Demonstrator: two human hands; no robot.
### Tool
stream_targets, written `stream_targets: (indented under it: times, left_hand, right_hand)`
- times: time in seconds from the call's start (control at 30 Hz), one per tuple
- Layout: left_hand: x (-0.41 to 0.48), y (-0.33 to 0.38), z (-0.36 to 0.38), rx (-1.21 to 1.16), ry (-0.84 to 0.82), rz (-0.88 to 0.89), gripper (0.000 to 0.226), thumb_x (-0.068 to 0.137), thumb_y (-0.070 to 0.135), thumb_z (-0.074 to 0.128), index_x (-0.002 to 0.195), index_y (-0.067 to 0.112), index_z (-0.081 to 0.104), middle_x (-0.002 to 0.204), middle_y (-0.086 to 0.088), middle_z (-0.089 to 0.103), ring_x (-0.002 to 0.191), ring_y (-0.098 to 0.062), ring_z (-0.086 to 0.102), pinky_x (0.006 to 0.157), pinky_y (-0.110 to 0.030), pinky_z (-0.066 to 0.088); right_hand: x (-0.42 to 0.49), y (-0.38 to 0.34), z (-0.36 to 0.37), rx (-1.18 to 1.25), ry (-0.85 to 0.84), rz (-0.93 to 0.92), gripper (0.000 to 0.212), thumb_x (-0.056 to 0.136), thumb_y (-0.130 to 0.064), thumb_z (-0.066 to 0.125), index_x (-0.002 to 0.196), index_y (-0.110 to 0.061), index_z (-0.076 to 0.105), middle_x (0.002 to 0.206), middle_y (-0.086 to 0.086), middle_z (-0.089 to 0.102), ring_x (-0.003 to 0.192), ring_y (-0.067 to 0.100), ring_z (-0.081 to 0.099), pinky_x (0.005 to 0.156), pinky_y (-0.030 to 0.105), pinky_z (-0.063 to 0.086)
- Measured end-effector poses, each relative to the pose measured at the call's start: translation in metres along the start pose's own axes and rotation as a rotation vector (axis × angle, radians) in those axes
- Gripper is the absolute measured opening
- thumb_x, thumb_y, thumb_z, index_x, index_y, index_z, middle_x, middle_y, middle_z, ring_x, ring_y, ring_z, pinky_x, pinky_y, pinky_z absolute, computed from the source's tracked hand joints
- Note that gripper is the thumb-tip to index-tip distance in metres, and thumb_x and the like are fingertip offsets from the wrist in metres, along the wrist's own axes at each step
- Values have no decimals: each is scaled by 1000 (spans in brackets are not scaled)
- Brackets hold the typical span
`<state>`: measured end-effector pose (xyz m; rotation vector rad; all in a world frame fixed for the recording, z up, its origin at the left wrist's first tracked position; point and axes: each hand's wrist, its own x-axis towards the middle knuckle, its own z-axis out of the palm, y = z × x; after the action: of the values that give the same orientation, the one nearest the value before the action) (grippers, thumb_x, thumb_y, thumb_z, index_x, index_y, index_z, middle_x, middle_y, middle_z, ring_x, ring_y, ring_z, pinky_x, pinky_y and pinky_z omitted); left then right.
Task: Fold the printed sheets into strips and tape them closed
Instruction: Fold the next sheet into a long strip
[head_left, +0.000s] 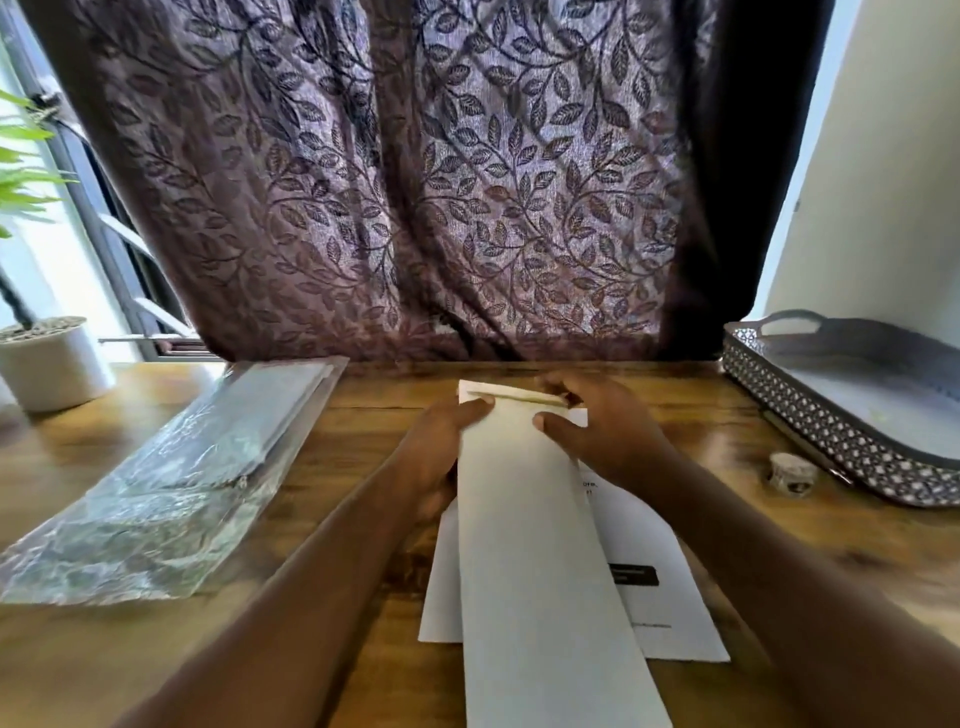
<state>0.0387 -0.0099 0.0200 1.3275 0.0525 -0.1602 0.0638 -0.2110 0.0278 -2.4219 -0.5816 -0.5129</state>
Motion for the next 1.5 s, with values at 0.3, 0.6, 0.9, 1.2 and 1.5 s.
stream_targets:
  times: [0.3, 0.6, 0.9, 1.2, 1.5]
  left_hand:
    - [2, -7, 2, 160, 29, 108, 14, 98, 21, 65, 105, 13, 72, 96, -11, 78, 77, -22, 74, 65, -34, 61]
    - [2, -6, 3, 170, 27, 109, 28, 95, 30, 65, 72, 17, 75, 76, -10, 74, 65, -22, 71, 58, -32, 57]
    - [-1, -4, 5, 129, -47, 4, 17, 90, 26, 74, 83, 11, 79, 95, -16, 78, 79, -28, 75, 65, -36, 61]
    - [-2, -2, 6, 144, 56, -43, 28, 92, 27, 71, 101, 1, 73, 95, -19, 77, 85, -35, 75, 78, -47, 61]
    - [-4, 0, 7, 124, 37, -86, 25, 97, 22, 61, 106, 2, 71, 85, -19, 75, 67, -27, 72, 61, -39, 62]
  right_hand:
    - [-4, 17, -7, 164, -4, 28, 13, 97, -19, 66, 90, -15, 76, 82, -6, 73, 76, 15, 65, 71, 32, 51]
    - [-10, 11, -3, 592, -99, 312, 25, 98, -25, 66, 82, -9, 74, 71, 4, 69, 64, 13, 60, 55, 22, 51]
    - [-14, -1, -4, 924, -187, 450, 46, 100, -31, 60, 97, 15, 61, 86, 18, 63, 77, 28, 61, 75, 38, 50]
    - [-21, -20, -7, 99, 324, -63, 8, 88, -12, 71, 89, -17, 65, 81, -5, 59, 71, 9, 51, 62, 23, 42]
    - [-31, -33, 4, -120, -38, -110, 45, 78, -58, 76, 105, -28, 56, 92, -17, 48, 76, 1, 46, 61, 15, 30]
